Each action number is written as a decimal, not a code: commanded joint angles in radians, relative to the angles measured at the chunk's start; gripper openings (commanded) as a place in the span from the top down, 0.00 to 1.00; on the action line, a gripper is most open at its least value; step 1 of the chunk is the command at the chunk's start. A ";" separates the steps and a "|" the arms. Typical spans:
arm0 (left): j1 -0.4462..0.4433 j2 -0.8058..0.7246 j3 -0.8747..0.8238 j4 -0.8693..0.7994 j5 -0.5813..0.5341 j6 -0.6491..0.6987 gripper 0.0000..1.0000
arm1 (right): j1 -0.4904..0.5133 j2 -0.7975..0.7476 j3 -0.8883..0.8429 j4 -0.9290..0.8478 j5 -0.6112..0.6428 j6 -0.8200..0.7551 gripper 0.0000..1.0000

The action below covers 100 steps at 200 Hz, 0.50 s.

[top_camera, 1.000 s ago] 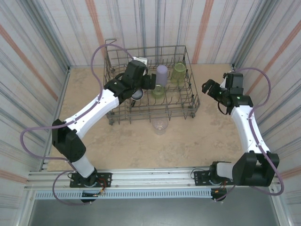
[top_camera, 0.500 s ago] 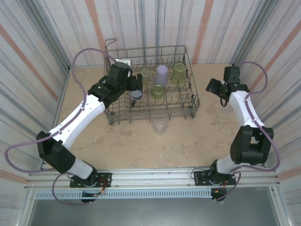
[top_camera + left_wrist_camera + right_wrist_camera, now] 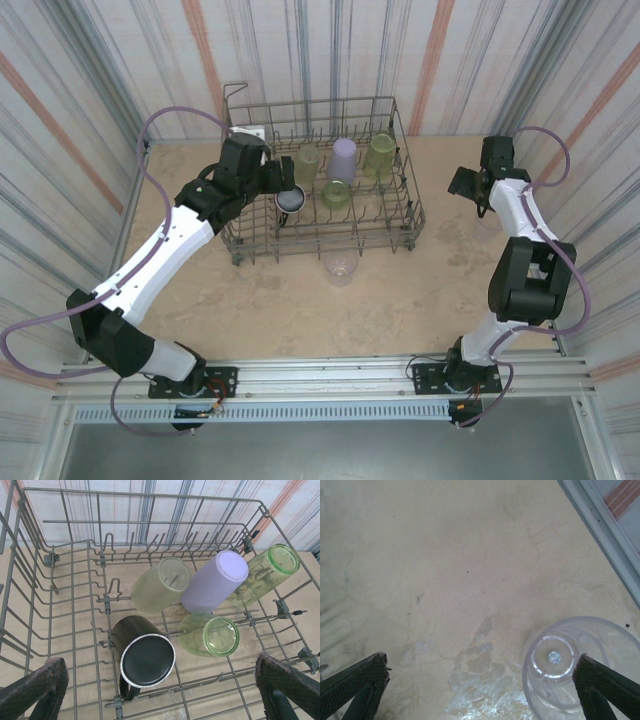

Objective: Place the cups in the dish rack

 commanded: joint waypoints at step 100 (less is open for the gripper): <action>0.028 -0.035 -0.030 -0.006 0.020 -0.029 0.02 | -0.018 0.129 0.006 -0.040 0.021 -0.030 0.21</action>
